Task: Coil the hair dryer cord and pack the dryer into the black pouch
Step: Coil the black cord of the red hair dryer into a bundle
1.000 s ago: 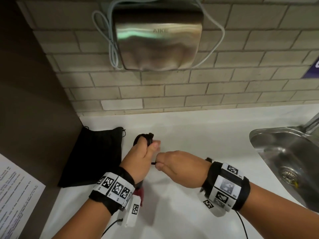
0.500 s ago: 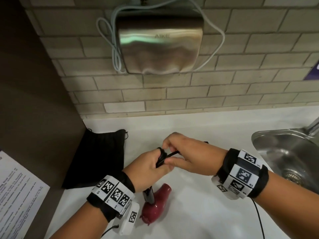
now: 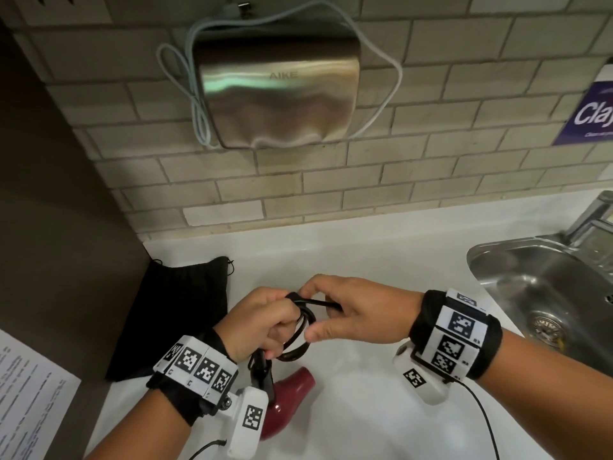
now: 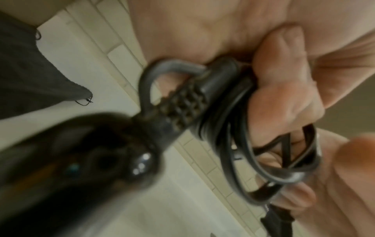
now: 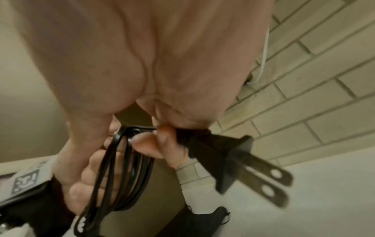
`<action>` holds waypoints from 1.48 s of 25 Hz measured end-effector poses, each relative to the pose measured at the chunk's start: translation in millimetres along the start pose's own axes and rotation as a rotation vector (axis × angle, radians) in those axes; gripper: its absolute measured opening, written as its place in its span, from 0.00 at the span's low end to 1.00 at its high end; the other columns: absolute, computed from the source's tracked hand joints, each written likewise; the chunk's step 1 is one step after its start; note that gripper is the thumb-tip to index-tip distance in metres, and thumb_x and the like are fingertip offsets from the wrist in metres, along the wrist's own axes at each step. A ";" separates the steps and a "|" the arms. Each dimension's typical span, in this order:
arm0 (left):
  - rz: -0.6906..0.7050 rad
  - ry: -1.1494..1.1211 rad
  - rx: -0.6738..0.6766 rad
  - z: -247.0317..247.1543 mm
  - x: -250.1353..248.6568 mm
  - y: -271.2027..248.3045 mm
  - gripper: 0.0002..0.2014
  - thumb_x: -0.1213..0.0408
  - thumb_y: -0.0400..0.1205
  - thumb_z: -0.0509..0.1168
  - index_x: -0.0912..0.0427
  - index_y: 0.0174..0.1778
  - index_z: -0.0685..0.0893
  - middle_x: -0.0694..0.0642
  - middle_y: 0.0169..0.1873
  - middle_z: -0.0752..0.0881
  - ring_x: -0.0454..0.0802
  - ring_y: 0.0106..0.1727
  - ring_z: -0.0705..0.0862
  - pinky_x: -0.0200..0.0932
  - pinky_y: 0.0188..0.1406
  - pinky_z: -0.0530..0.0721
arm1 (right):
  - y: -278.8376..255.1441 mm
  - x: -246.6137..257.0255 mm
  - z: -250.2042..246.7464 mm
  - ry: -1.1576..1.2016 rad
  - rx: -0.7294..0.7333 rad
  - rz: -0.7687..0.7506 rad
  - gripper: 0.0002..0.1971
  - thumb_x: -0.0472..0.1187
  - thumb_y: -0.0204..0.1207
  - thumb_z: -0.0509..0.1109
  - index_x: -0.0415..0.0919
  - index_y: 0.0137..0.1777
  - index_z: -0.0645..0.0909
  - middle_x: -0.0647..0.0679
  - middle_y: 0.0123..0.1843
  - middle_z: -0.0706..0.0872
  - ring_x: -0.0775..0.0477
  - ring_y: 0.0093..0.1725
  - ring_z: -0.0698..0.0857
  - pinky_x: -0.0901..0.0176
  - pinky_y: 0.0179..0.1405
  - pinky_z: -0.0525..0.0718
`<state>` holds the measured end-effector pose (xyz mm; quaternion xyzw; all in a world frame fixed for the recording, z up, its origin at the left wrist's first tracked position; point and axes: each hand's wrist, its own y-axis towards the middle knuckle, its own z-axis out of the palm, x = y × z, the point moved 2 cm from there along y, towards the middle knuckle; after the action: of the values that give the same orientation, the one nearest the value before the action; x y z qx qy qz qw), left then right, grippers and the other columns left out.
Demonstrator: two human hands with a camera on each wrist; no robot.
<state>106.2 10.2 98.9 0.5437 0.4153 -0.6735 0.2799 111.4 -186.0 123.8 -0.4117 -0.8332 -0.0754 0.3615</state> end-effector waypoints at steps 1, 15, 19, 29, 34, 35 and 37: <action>0.011 -0.020 0.005 -0.2 -1.3 -0.4 0.10 0.68 0.74 0.60 0.56 0.27 0.70 0.52 0.18 0.63 0.43 0.14 0.58 0.38 0.17 0.67 | 1.1 1.7 4.5 0.070 0.021 0.002 0.38 0.57 0.80 0.76 0.51 0.86 0.65 0.59 0.64 0.86 0.63 0.42 0.84 0.63 0.47 0.85; 0.357 0.293 -0.459 8.9 3.0 5.4 0.17 0.46 0.86 0.64 0.58 0.48 0.85 0.41 0.24 0.83 0.37 0.26 0.80 0.43 0.36 0.86 | 25.2 -11.4 -2.9 0.142 -0.327 -0.088 0.05 0.45 0.84 0.75 0.45 0.54 0.86 0.52 0.42 0.89 0.51 0.41 0.86 0.45 0.49 0.88; 0.362 0.242 -0.512 8.0 10.9 8.3 0.19 0.41 0.86 0.61 0.52 0.45 0.86 0.41 0.27 0.84 0.39 0.29 0.79 0.39 0.35 0.78 | 21.7 -12.9 2.9 0.289 -0.303 -0.085 0.09 0.44 0.84 0.76 0.40 0.46 0.84 0.62 0.27 0.77 0.61 0.27 0.74 0.67 0.31 0.75; 0.389 0.130 -0.501 9.7 3.7 1.0 0.17 0.47 0.87 0.63 0.52 0.36 0.83 0.42 0.19 0.74 0.40 0.20 0.70 0.38 0.22 0.71 | 3.0 -15.2 15.4 0.542 -0.260 -0.055 0.09 0.49 0.88 0.68 0.45 0.50 0.84 0.49 0.36 0.81 0.53 0.34 0.78 0.56 0.36 0.79; 0.368 0.010 -0.454 10.7 2.5 0.5 0.18 0.44 0.82 0.64 0.53 0.35 0.82 0.43 0.20 0.69 0.44 0.21 0.63 0.37 0.19 0.63 | -11.9 -31.6 12.3 -0.225 -0.444 -0.109 0.16 0.53 0.90 0.60 0.48 0.49 0.87 0.54 0.50 0.77 0.56 0.50 0.78 0.64 0.52 0.80; 0.360 -0.023 -0.428 14.0 3.7 1.8 0.18 0.43 0.83 0.65 0.52 0.34 0.83 0.43 0.21 0.69 0.44 0.22 0.63 0.37 0.19 0.62 | -9.3 -34.3 10.6 -0.330 -0.520 -0.086 0.18 0.54 0.90 0.59 0.48 0.48 0.87 0.53 0.48 0.78 0.53 0.49 0.79 0.59 0.52 0.82; 0.350 -0.054 -0.390 22.4 6.6 5.3 0.18 0.42 0.83 0.67 0.49 0.34 0.84 0.46 0.25 0.72 0.44 0.24 0.64 0.38 0.20 0.63 | -1.5 -37.9 6.5 -0.201 -0.673 0.023 0.16 0.50 0.90 0.61 0.46 0.48 0.88 0.51 0.42 0.86 0.48 0.43 0.86 0.50 0.49 0.87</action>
<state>97.8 -11.3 92.6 0.5250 0.4293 -0.5362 0.5026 121.9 -208.1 94.2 -0.5224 -0.7885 -0.3007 0.1225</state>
